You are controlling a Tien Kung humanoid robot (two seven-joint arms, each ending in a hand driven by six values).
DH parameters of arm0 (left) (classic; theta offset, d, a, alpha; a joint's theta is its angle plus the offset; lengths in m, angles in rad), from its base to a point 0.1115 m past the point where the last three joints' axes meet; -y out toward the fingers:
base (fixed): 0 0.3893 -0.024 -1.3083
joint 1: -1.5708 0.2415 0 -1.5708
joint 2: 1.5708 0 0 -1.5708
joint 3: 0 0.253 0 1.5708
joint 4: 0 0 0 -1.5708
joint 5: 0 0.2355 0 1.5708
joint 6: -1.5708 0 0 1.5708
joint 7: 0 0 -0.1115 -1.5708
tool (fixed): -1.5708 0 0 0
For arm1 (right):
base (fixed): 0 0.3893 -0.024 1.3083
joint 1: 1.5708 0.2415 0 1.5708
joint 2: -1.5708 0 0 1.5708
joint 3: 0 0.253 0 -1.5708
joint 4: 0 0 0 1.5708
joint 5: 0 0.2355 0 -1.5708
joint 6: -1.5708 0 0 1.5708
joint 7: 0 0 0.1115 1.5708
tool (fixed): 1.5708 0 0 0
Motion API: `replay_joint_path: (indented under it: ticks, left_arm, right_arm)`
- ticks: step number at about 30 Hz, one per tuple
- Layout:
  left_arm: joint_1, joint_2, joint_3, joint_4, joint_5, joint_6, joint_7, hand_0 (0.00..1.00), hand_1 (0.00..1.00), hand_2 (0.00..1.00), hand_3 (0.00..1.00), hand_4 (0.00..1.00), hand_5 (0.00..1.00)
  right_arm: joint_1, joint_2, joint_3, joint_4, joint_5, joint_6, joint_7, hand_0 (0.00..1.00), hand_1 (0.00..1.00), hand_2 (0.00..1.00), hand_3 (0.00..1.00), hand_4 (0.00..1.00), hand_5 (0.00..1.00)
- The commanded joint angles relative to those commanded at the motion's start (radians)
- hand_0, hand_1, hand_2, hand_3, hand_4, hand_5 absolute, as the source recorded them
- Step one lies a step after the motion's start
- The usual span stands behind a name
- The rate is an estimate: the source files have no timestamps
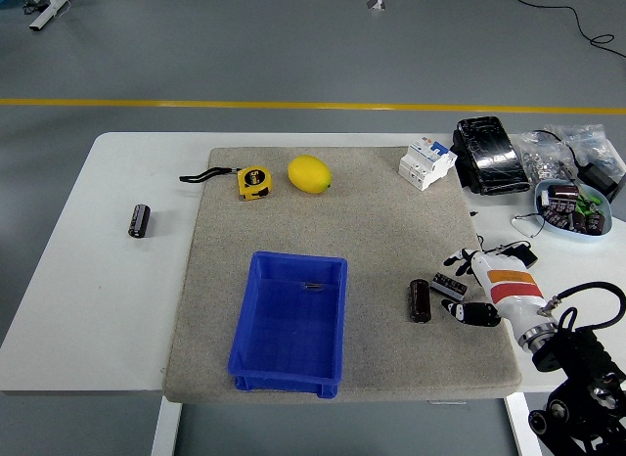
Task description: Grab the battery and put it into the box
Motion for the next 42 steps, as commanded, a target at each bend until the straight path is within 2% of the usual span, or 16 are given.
replay_joint_path:
  ticks: [8, 9, 11, 14, 15, 20, 22, 38, 39, 42]
  left_arm:
    - [0.003, 0.000, -0.003, -0.001, 0.005, -0.002, 0.002, 0.676, 0.626, 0.661, 0.645, 0.660, 0.683]
    - [0.004, 0.000, -0.004, -0.001, 0.006, -0.001, 0.002, 0.676, 0.627, 0.663, 0.646, 0.660, 0.683]
    - [0.004, 0.000, -0.006, -0.001, 0.011, -0.002, 0.004, 0.676, 0.627, 0.663, 0.646, 0.660, 0.683]
    - [0.005, 0.000, -0.007, -0.002, 0.014, -0.004, 0.005, 0.676, 0.627, 0.663, 0.646, 0.660, 0.683]
    - [0.005, 0.000, -0.008, -0.002, 0.015, -0.004, 0.005, 0.676, 0.626, 0.663, 0.645, 0.660, 0.683]
    - [0.001, 0.000, -0.005, -0.002, 0.012, -0.005, 0.003, 0.676, 0.626, 0.663, 0.645, 0.660, 0.683]
    - [-0.001, 0.000, -0.004, -0.002, 0.010, -0.005, 0.002, 0.676, 0.626, 0.662, 0.644, 0.660, 0.683]
    - [-0.006, 0.000, 0.001, -0.002, 0.003, -0.004, -0.001, 0.675, 0.626, 0.662, 0.643, 0.660, 0.683]
    - [-0.006, 0.000, 0.000, -0.002, 0.003, -0.004, -0.001, 0.675, 0.626, 0.662, 0.644, 0.660, 0.683]
    - [-0.007, 0.000, 0.000, -0.002, 0.004, -0.004, 0.000, 0.675, 0.626, 0.662, 0.644, 0.660, 0.683]
  right_arm:
    - [0.008, 0.003, -0.023, -0.020, -0.006, -0.009, -0.003, 0.526, 0.540, 0.531, 0.608, 0.860, 0.171]
    - [0.010, 0.003, -0.026, -0.024, -0.004, -0.011, -0.002, 0.498, 0.522, 0.521, 0.581, 0.825, 0.155]
    - [0.014, 0.004, -0.032, -0.032, 0.001, -0.014, 0.000, 0.498, 0.522, 0.521, 0.581, 0.825, 0.155]
    - [0.018, 0.004, -0.041, -0.042, 0.014, -0.035, 0.005, 0.498, 0.522, 0.521, 0.581, 0.825, 0.155]
    - [0.020, 0.004, -0.043, -0.045, 0.017, -0.041, 0.006, 0.440, 0.464, 0.474, 0.511, 0.743, 0.114]
    - [0.031, 0.003, -0.049, -0.056, 0.029, -0.060, 0.012, 0.440, 0.464, 0.474, 0.511, 0.743, 0.114]
    - [0.034, 0.003, -0.050, -0.059, 0.034, -0.064, 0.015, 0.402, 0.434, 0.453, 0.477, 0.709, 0.110]
    - [0.041, 0.005, -0.044, -0.072, 0.055, -0.035, 0.019, 0.399, 0.430, 0.454, 0.474, 0.704, 0.104]
    - [0.041, 0.004, -0.044, -0.072, 0.057, -0.034, 0.021, 0.425, 0.463, 0.479, 0.487, 0.715, 0.106]
    - [0.042, 0.004, -0.044, -0.073, 0.058, -0.031, 0.022, 0.425, 0.463, 0.479, 0.487, 0.715, 0.106]
